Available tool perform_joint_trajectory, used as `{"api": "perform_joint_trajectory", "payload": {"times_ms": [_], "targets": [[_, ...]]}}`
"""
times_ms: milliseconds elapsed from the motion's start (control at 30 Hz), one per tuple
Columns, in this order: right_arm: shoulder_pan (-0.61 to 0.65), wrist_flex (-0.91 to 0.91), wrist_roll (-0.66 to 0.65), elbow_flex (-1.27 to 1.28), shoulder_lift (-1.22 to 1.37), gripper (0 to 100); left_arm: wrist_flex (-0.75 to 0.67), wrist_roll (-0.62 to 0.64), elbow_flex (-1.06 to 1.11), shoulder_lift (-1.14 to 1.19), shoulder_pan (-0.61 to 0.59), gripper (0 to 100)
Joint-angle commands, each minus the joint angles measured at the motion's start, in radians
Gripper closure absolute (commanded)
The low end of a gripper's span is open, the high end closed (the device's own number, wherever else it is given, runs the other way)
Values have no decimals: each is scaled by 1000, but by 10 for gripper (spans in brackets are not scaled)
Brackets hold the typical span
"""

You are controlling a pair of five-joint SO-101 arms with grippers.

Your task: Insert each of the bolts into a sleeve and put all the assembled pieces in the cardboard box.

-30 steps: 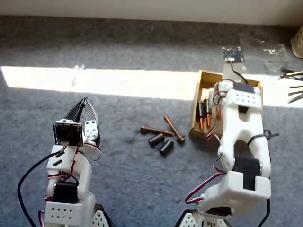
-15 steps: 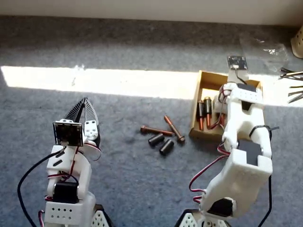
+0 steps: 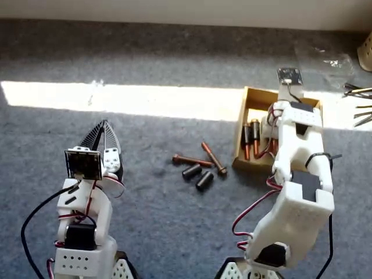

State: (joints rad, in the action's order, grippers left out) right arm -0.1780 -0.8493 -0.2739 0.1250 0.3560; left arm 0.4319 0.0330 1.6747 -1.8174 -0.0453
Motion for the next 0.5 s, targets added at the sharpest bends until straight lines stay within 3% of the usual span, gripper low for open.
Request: {"api": "perform_joint_trajectory", "payload": {"times_ms": [0,467], "targets": [[-8,-4,-9,-44,-19,763,0,-3,21,-8,-10,983],[127,-242,-9,-42,-414,764,2,-3,21,-8,-10,983]]}}
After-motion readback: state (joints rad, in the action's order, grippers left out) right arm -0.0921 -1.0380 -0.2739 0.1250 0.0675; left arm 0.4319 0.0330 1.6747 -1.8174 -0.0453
